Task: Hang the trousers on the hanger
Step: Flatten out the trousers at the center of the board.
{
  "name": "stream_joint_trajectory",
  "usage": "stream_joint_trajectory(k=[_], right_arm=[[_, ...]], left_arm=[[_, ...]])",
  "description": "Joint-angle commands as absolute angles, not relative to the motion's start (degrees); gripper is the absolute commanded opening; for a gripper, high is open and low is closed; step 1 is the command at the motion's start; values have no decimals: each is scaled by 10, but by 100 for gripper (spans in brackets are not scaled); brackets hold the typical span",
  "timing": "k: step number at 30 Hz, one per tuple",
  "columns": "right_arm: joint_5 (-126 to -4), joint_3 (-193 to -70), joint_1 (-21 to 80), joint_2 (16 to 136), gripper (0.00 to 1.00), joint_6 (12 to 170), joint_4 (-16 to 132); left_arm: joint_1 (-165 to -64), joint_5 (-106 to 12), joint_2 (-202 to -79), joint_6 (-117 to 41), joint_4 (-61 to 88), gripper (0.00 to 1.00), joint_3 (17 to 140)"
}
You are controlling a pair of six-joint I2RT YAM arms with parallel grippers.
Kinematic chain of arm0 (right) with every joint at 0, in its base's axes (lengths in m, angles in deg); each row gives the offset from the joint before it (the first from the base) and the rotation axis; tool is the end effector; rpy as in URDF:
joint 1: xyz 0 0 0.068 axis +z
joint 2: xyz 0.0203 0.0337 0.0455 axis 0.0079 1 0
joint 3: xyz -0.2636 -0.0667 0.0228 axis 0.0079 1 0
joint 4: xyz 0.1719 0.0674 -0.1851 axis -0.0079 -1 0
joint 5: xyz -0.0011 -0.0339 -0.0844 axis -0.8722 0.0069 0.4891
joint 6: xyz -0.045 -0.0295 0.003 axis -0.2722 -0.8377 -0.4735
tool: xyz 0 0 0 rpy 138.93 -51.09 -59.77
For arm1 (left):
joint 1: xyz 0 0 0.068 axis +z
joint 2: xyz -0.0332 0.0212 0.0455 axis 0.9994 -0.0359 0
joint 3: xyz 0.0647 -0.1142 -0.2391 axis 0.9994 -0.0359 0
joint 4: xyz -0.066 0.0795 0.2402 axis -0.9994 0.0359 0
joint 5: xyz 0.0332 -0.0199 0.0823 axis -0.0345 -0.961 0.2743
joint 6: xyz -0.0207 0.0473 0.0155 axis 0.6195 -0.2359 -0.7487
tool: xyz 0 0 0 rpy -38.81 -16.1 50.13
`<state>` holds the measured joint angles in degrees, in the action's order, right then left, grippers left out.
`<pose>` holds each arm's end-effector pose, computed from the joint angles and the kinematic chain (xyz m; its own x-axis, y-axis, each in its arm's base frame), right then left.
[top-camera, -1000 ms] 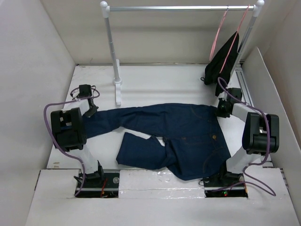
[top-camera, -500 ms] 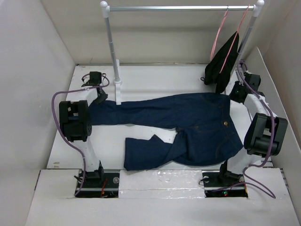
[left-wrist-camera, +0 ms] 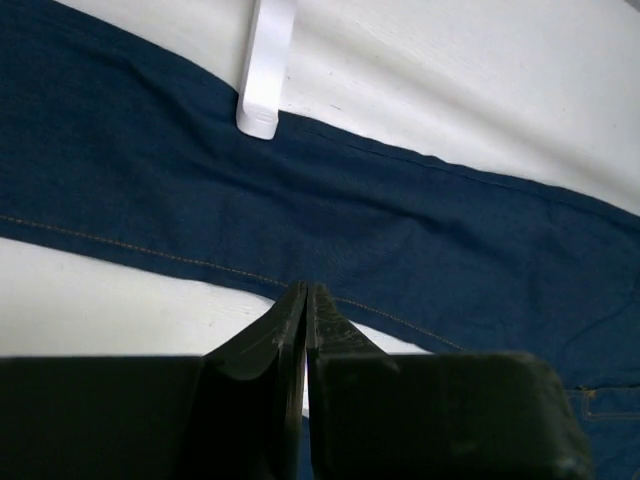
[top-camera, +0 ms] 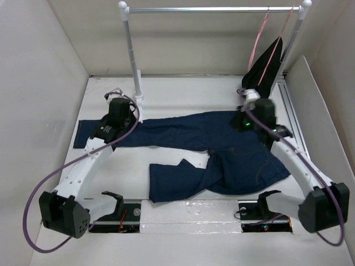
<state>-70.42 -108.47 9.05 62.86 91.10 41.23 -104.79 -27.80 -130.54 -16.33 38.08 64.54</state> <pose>0.2600 0.0475 0.2927 -0.5671 0.0325 -0.8230 -0.2713 0.9361 0.2239 0.2471 -0.0675 0.3267 -0.4700 -0.4137 -0.7797 -0.1543 0.9083 -0.3889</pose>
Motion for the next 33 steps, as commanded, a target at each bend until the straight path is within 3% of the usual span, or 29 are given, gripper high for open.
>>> stream_joint_trajectory(k=[1,4,5,6,8,9,14,18,28,30,32,33], right_arm=[[-756,-1064,287,617,8,867,402],[-708,-1095,502,645,11,853,397],[-663,-1145,573,697,35,849,392],[-663,-1146,574,698,35,849,391],[-649,-1183,642,740,65,825,383],[-647,-1211,663,784,70,820,388],[-647,-1317,783,920,80,751,360],[-620,-1381,830,1004,81,726,316],[-486,-1386,830,1071,76,750,321],[-449,-1385,830,1082,64,758,320],[-403,-1388,830,1083,24,772,320],[-389,-1393,830,1078,10,781,316]], left_arm=[[-1045,-255,-1281,-130,422,0,647],[-1045,-238,-1280,-146,450,0,741],[-1045,-230,-1282,-158,464,0,815],[-1045,-227,-1282,-159,464,0,816],[-1033,-225,-1279,-161,471,2,856],[-1028,-231,-1274,-159,470,7,885],[-1017,-240,-1266,-166,464,12,941],[-1017,-233,-1271,-167,475,12,938],[-1017,-229,-1265,-175,474,12,921],[-1017,-231,-1260,-174,472,12,909],[-1017,-231,-1258,-174,472,12,901],[-1017,-231,-1257,-174,474,12,900]])
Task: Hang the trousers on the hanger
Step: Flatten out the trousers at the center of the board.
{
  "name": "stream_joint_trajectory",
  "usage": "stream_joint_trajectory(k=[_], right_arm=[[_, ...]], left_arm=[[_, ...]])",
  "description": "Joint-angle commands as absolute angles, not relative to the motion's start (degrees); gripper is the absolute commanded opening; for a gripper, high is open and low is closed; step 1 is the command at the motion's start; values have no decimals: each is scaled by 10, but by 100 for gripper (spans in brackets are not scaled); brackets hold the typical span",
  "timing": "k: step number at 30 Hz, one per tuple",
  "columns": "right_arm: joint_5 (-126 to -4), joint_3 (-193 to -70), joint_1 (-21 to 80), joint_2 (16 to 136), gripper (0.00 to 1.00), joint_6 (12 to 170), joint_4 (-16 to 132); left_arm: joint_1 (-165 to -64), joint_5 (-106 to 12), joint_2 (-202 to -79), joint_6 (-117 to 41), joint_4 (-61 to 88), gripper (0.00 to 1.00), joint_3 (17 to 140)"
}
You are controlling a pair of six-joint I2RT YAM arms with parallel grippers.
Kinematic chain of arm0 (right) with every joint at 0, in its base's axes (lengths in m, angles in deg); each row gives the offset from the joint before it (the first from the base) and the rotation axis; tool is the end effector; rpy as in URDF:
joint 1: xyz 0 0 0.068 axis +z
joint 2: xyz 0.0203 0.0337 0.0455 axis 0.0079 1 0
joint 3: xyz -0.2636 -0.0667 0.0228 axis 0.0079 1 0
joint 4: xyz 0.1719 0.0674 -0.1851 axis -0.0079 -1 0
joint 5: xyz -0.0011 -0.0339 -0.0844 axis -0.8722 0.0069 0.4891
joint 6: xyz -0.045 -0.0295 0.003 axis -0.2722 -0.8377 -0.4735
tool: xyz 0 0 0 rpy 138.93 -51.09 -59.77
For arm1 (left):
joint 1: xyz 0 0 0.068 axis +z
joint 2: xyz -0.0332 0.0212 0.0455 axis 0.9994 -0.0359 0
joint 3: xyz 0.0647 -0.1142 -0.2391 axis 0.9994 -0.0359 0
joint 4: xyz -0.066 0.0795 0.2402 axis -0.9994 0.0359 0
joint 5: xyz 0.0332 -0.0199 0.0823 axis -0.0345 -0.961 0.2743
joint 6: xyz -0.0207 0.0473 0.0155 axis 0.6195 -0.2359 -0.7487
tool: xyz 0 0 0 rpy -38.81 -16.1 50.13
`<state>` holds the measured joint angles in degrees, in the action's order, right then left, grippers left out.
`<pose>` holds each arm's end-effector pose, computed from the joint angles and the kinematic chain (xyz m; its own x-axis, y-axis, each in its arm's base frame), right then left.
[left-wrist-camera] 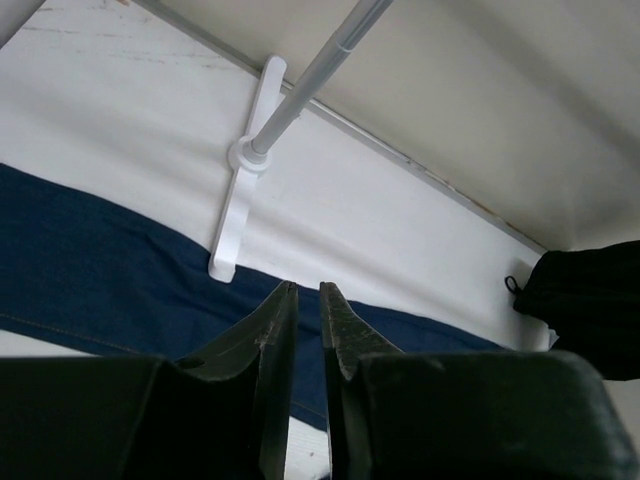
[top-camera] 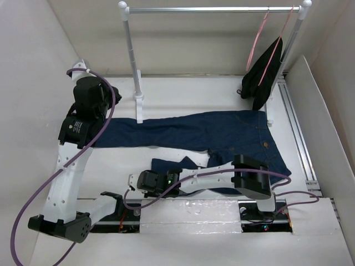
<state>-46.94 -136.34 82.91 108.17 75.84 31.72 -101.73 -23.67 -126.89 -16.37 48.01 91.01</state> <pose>0.0611 0.4133 0.1803 0.0284 -0.8759 -0.4817 -0.9701 0.0920 -0.2245 0.2022 -0.0398 0.4775 -0.1277 -0.5069 -0.8525 -0.1073 0.8616 -0.4962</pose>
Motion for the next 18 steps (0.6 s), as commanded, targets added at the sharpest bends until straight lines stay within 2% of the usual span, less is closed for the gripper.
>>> stream_joint_trajectory(k=[1,3,6,7,11,15,18], right_arm=[[-381,-1400,830,1070,0,784,304],[-377,-1400,830,1040,0,774,301],[-434,-1382,822,917,0,726,307],[-465,-1378,815,849,0,708,305],[-685,-1378,754,716,0,685,267],[-787,-1376,684,638,0,651,222],[-846,-1351,571,665,0,629,226]], left_arm=[[-1017,-230,-1256,-176,475,11,901],[-1017,-231,-1260,-187,478,11,907],[-1017,-236,-1282,-209,488,11,926],[-1017,-237,-1290,-215,492,11,931],[-1017,-242,-1323,-231,505,11,965],[-1017,-243,-1354,-241,521,11,1023],[-1017,-244,-1373,-246,535,12,1053]])
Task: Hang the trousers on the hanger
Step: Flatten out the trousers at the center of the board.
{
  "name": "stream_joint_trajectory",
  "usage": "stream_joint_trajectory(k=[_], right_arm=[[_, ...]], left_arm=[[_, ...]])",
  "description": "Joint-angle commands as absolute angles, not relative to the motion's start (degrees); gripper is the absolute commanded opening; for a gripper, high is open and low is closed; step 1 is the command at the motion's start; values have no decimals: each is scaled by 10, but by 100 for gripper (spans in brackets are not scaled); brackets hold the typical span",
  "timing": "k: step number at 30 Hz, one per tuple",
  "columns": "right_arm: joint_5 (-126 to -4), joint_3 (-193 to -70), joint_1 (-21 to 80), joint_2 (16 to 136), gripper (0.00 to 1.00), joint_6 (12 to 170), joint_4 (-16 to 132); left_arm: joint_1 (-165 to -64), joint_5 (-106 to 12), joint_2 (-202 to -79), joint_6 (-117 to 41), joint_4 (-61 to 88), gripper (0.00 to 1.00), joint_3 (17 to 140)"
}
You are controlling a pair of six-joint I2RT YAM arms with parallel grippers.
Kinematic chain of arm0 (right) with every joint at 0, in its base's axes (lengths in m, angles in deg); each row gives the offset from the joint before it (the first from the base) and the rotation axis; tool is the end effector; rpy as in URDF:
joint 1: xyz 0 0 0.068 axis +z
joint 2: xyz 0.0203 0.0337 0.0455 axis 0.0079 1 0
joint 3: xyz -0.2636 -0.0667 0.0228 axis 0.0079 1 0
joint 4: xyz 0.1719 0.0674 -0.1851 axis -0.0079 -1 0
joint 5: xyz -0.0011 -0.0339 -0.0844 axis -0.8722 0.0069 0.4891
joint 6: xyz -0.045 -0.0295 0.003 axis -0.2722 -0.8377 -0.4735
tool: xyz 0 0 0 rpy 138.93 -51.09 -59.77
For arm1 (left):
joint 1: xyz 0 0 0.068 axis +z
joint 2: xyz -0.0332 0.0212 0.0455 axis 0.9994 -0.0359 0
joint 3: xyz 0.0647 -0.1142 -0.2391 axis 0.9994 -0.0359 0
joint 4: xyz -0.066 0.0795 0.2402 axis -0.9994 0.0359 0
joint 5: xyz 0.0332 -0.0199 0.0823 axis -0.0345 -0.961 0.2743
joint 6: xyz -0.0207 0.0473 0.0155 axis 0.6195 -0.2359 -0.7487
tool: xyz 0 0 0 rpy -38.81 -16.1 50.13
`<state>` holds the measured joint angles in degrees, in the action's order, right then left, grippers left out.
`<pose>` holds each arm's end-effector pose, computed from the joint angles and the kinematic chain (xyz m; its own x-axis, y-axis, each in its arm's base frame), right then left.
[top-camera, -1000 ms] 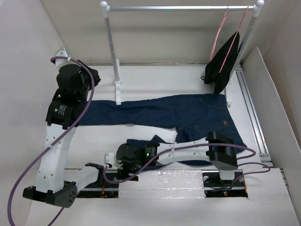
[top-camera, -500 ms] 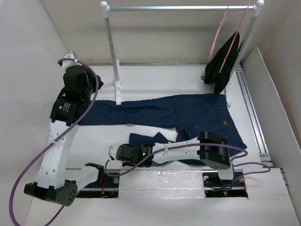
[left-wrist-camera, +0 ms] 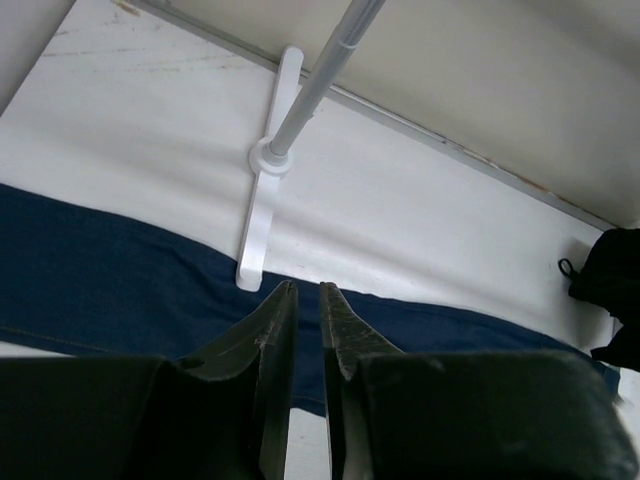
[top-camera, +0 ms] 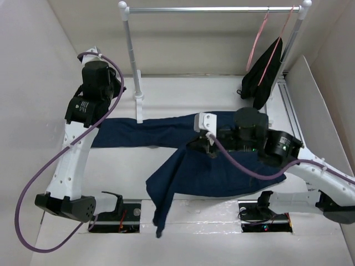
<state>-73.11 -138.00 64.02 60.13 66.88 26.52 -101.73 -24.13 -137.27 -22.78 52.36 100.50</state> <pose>0.0938 0.2106 0.4539 0.1824 -0.2761 -0.9437 -0.9690 0.1124 -0.2201 0.2451 -0.0507 0.4832 -0.2222 -0.3880 -0.8945 -0.1194 0.9213 -0.3700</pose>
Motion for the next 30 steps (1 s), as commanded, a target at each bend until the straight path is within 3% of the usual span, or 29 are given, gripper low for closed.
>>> stream_joint_trajectory(k=[1,5,10,12,13,14,17,19,22,24,25,26,30], right_arm=[[-858,-1351,552,665,0,623,229],[-920,-1377,496,806,0,621,278],[-883,-1492,445,1033,0,678,311],[-881,-1554,418,1073,0,707,323],[-893,-1570,410,1092,11,742,328],[-902,-1588,403,1092,43,753,333],[-911,-1563,390,1042,79,768,363],[-901,-1509,371,1003,83,771,358],[-867,-1390,336,896,81,782,368],[-855,-1334,313,799,59,786,368],[-832,-1280,301,766,30,788,363],[-804,-1236,262,701,12,788,347],[-773,-1176,193,598,9,779,272]], left_arm=[[-1017,-242,-1377,-246,538,12,1053],[-1017,-232,-1377,-245,528,12,1014],[-1017,-246,-1381,-249,538,13,950],[-1031,-235,-1369,-257,539,12,916],[-1059,-224,-1364,-260,538,12,905],[-1067,-218,-1358,-261,541,12,888],[-1073,-265,-1324,-275,535,13,856],[-1073,-318,-1289,-288,515,14,812],[-1073,-385,-1273,-306,504,15,762],[-1097,-395,-1287,-312,499,14,742],[-1134,-344,-1300,-312,503,13,746],[-1225,-221,-1333,-308,507,13,774],[-1413,-126,-1451,-270,560,16,834]])
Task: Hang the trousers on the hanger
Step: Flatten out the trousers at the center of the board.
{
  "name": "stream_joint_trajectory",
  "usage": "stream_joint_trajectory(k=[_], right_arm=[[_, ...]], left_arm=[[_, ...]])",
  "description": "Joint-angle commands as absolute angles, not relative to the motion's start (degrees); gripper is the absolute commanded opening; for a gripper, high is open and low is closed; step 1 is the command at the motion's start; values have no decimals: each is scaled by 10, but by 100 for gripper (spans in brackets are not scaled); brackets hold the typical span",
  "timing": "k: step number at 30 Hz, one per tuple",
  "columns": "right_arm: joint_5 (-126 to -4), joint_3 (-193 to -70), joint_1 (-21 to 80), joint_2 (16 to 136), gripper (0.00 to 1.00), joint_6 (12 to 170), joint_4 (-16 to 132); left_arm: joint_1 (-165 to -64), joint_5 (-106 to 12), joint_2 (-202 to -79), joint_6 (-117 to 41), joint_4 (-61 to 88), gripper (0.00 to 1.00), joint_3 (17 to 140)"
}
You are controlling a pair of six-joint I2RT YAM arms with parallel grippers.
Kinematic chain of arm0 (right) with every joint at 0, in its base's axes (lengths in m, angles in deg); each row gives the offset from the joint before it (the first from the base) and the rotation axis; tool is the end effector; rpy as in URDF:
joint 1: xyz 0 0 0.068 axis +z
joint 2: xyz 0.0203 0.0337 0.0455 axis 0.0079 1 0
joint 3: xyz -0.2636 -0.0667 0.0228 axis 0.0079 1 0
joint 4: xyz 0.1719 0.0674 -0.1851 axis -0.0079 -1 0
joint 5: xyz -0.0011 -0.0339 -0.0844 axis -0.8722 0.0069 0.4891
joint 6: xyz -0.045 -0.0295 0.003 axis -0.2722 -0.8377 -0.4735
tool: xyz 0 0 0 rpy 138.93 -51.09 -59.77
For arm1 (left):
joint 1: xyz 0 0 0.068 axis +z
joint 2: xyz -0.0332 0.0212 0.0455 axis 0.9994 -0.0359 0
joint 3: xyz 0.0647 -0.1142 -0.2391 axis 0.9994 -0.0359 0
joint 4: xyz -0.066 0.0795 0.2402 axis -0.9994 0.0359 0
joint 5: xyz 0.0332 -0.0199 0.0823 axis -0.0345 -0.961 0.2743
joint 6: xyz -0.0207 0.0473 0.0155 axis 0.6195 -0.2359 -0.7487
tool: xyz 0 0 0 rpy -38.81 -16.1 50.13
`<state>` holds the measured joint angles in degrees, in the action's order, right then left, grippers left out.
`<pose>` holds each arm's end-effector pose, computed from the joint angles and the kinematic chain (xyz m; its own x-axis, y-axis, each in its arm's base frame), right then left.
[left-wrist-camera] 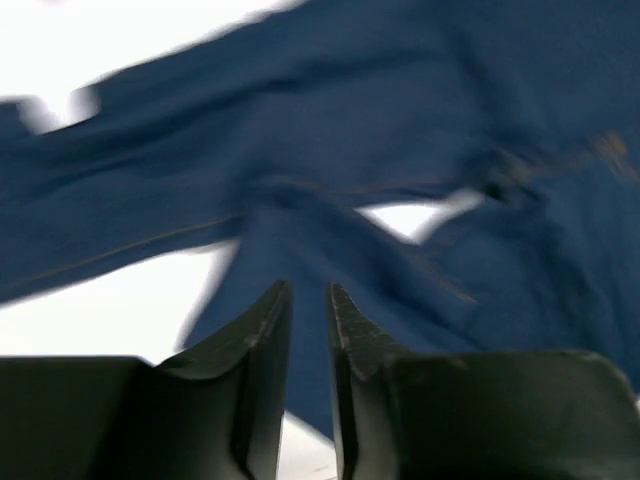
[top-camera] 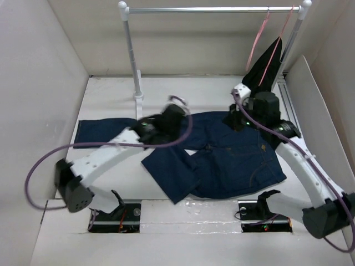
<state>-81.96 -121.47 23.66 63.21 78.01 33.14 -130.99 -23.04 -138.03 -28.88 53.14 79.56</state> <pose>0.2362 0.1174 0.3573 -0.3519 -0.2573 -0.9000 -0.7412 0.6638 0.1000 0.2071 -0.1799 0.3601 -0.5904 0.0950 -0.8015 0.3133 0.9422 -0.1191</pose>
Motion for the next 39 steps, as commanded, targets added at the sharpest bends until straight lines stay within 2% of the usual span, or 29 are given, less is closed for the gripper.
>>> stream_joint_trajectory(k=[1,3,4,5,8,12,18,22,29,31,34,37,39], right_arm=[[-773,-1169,176,561,10,767,255],[-772,-1153,132,532,22,758,212],[-771,-1146,119,504,33,754,203],[-773,-1133,107,493,38,753,197],[-814,-1118,47,457,47,751,190],[-839,-1114,26,448,48,746,184],[-875,-1110,31,442,48,746,194],[-903,-1108,36,438,48,744,200],[-934,-1109,54,424,48,750,205],[-946,-1107,65,422,48,756,215],[-962,-1110,70,423,48,761,224],[-968,-1119,70,423,48,761,226],[-969,-1124,77,427,48,761,227]], left_arm=[[-1487,-119,-1464,-262,561,17,835],[-1535,-154,-1483,-234,547,25,818],[-1566,-176,-1486,-230,533,30,805],[-1579,-193,-1490,-226,520,42,781],[-1628,-220,-1522,-208,503,50,774],[-1675,-178,-1597,-189,523,50,795],[-1695,-180,-1664,-182,503,50,822],[-1700,-157,-1695,-178,501,46,829],[-1700,-113,-1727,-161,510,32,826],[-1700,-101,-1735,-155,514,31,821],[-1700,-74,-1744,-144,524,24,815],[-1700,-38,-1745,-125,550,1,815],[-1700,-2,-1738,-93,589,0,818]])
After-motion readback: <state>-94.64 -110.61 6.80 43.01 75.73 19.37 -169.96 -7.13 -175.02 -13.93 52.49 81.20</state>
